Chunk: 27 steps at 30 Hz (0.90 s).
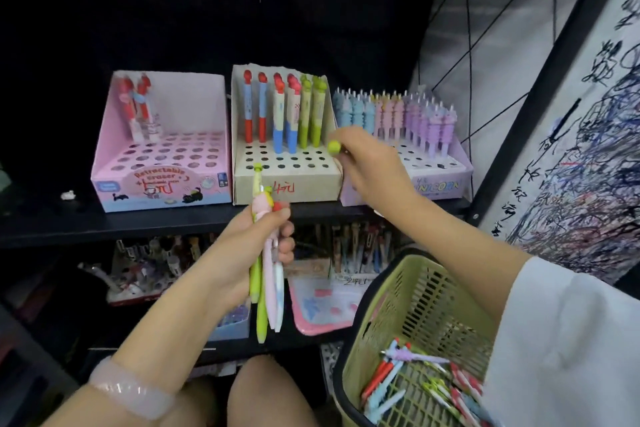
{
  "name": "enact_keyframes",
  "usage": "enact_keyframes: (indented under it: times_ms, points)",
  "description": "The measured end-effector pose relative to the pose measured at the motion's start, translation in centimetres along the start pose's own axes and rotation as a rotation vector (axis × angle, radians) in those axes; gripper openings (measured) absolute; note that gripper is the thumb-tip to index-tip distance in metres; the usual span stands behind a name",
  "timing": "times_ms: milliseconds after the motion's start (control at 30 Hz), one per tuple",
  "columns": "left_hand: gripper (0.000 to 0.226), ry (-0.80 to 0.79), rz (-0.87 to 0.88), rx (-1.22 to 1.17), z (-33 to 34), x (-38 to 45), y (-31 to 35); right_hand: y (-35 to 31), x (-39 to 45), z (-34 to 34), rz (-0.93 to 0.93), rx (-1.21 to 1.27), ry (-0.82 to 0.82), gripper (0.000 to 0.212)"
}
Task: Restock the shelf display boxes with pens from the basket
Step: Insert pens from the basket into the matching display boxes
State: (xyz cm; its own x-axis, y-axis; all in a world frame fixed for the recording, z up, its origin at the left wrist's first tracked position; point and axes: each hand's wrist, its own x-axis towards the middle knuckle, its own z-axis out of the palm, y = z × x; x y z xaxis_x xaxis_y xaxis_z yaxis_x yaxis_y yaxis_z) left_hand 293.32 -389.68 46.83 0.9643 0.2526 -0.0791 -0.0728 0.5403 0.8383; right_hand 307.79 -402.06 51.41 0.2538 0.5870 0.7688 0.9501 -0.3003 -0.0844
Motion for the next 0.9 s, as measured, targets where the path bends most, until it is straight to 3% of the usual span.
enact_keyframes:
  times_ms: [67,167,333,367,500,567,667,733,800,900]
  points:
    - [0.007,0.057,0.047,0.001,-0.5,0.5,0.8,0.7,2.3,0.3,0.384,0.248,0.048,0.003]
    - [0.009,0.097,0.111,0.016,-0.8,1.2,1.5,1.4,5.1,1.7,0.595,0.410,0.037,0.014]
    - [0.009,0.122,0.182,0.037,-1.2,1.5,2.0,1.6,6.6,4.5,0.688,0.344,-0.223,0.002]
    - [0.009,0.124,0.186,0.036,-1.3,1.5,2.0,1.5,6.8,4.7,0.701,0.312,-0.289,0.007]
    - [0.013,0.139,0.178,0.037,-1.9,1.5,2.1,1.2,7.7,4.9,0.662,0.076,-0.517,0.006]
    - [0.015,0.145,0.186,0.062,-2.1,1.5,2.1,1.0,7.8,4.7,0.687,0.048,-0.510,0.011]
    - [0.017,0.153,0.196,0.129,-2.2,1.5,2.1,-0.4,7.3,3.7,0.692,0.044,-0.229,0.022]
    - [0.019,0.143,0.200,0.169,-2.0,1.6,2.0,-2.1,6.7,3.0,0.656,0.231,-0.152,0.019]
    - [0.019,0.111,0.193,0.192,-1.4,1.7,1.7,-4.2,6.1,2.5,0.643,0.537,-0.348,0.025]
    - [0.020,0.049,0.177,0.222,-0.5,1.7,1.3,-5.7,5.9,2.5,0.725,0.727,-0.658,0.026]
